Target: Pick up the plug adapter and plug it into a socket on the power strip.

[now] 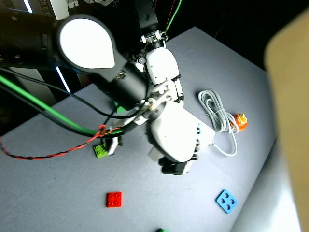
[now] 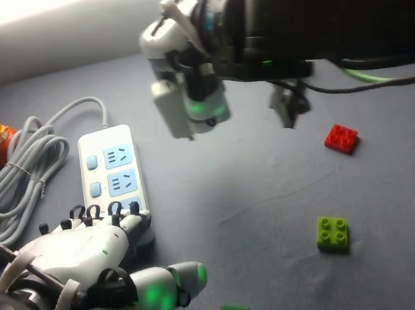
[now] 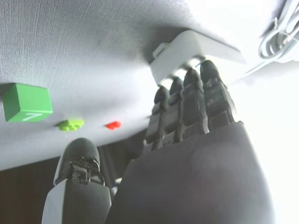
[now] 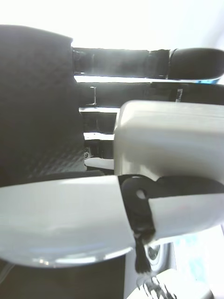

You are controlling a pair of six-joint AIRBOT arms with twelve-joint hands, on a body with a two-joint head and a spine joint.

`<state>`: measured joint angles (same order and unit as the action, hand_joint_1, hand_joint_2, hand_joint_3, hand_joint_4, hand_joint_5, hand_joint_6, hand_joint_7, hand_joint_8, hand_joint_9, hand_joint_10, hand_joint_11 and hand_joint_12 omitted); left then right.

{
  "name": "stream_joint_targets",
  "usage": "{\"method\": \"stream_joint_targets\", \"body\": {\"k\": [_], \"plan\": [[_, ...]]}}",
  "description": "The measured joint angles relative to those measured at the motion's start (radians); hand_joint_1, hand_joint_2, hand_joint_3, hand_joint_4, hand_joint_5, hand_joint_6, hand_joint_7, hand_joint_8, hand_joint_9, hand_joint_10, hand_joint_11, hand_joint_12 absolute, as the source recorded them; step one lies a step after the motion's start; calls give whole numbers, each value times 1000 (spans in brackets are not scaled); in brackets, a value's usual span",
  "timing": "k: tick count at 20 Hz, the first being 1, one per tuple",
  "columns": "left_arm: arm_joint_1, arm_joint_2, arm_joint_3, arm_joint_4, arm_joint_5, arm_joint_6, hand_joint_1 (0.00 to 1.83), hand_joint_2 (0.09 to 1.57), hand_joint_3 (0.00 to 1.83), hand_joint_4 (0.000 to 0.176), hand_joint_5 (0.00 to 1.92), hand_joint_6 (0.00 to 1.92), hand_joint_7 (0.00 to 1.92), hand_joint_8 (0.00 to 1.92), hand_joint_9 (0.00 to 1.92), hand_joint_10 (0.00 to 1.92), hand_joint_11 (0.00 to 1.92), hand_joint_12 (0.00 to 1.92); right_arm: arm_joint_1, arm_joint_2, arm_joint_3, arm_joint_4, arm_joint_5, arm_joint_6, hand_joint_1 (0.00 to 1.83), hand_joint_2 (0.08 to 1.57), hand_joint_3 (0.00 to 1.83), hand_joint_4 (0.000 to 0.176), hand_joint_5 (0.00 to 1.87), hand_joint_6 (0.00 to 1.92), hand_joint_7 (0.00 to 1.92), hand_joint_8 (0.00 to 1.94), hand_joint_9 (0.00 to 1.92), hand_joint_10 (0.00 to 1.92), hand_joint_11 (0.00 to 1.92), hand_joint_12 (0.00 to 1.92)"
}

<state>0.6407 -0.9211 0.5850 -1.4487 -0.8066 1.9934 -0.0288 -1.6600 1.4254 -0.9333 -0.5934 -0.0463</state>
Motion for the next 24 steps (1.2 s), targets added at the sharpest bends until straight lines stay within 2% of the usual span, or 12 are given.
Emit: {"method": "stream_joint_targets", "body": {"k": [1, 4, 5, 6, 7, 8, 12, 14, 17, 19, 22, 24], "plan": [[0, 0, 0, 0, 0, 1, 0, 1166, 0, 0, 112, 2, 151, 2, 127, 2, 0, 239, 0, -19, 22, -2, 14, 3, 1384, 1064, 4, 0, 964, 849, 1146, 715, 1050, 996, 791, 1049], [0, 0, 0, 0, 0, 3, 0, 1165, 0, 0, 108, 0, 150, 0, 130, 1, 0, 249, -2, -72, 79, -30, 48, 53, 1388, 1072, 0, 0, 948, 874, 1130, 745, 1027, 1047, 783, 1062], [0, -3, 0, 0, -2, 3, 0, 1165, 0, 0, 104, 0, 147, 0, 129, 1, 0, 247, -2, -87, 93, -50, 56, 73, 1282, 1071, 0, 0, 991, 856, 1162, 773, 1080, 667, 778, 1060], [0, -4, 0, 0, -4, 5, 0, 1167, 1, 0, 108, 2, 152, 2, 131, 1, 0, 247, -2, -105, 114, -57, 64, 75, 1265, 1063, 0, 0, 1016, 821, 1189, 743, 1160, 446, 800, 1028], [0, -4, 0, 0, -4, 5, 0, 1164, 0, 0, 102, 0, 142, 0, 122, 0, 0, 244, -2, -125, 135, -64, 69, 76, 1367, 1049, 14, 0, 993, 817, 1179, 672, 1087, 873, 814, 1020], [0, -4, 0, 0, -4, 5, 0, 1163, 0, 0, 98, 0, 139, 0, 121, 0, 0, 242, -4, -142, 152, -63, 70, 77, 1386, 1058, 4, 0, 976, 837, 1162, 684, 1061, 978, 811, 1025], [0, -4, 0, 0, -3, 5, 0, 1164, 0, 0, 102, 3, 143, 1, 124, 1, 0, 231, -20, -195, 209, -59, 86, 96, 1390, 1062, 0, 0, 972, 864, 1131, 737, 1058, 985, 832, 1029], [0, -4, 0, 1, -3, 5, 0, 1164, 0, 0, 89, 0, 119, 0, 99, 1, 0, 183, -23, -214, 235, -59, 95, 108, 1393, 1051, 0, 0, 1003, 806, 1176, 659, 1067, 972, 850, 1006], [0, -4, 0, 0, -4, 6, 0, 1167, 1, 0, 96, 2, 129, 3, 105, 3, 0, 201, -30, -223, 246, -89, 114, 160, 1393, 1054, 0, 0, 997, 801, 1159, 699, 1069, 976, 893, 991], [2, -4, -2, 1, -5, 6, 0, 1168, 0, 0, 114, 3, 149, 4, 126, 4, 0, 258, -37, -234, 246, -153, 115, 200, 1393, 1056, 0, 0, 996, 795, 1149, 717, 1073, 976, 923, 976], [2, -4, -2, 2, -5, 8, 0, 1165, 0, 0, 106, 4, 147, 4, 124, 2, 0, 226, -39, -254, 251, -164, 126, 209, 1391, 1063, 0, 0, 981, 812, 1117, 780, 1063, 992, 931, 974], [2, -4, -2, 2, -5, 8, 0, 1165, 0, 0, 111, 4, 151, 4, 123, 1, 0, 239, -44, -266, 264, -167, 133, 211, 1393, 1057, 0, 0, 994, 809, 1131, 748, 1075, 964, 953, 957]]}}
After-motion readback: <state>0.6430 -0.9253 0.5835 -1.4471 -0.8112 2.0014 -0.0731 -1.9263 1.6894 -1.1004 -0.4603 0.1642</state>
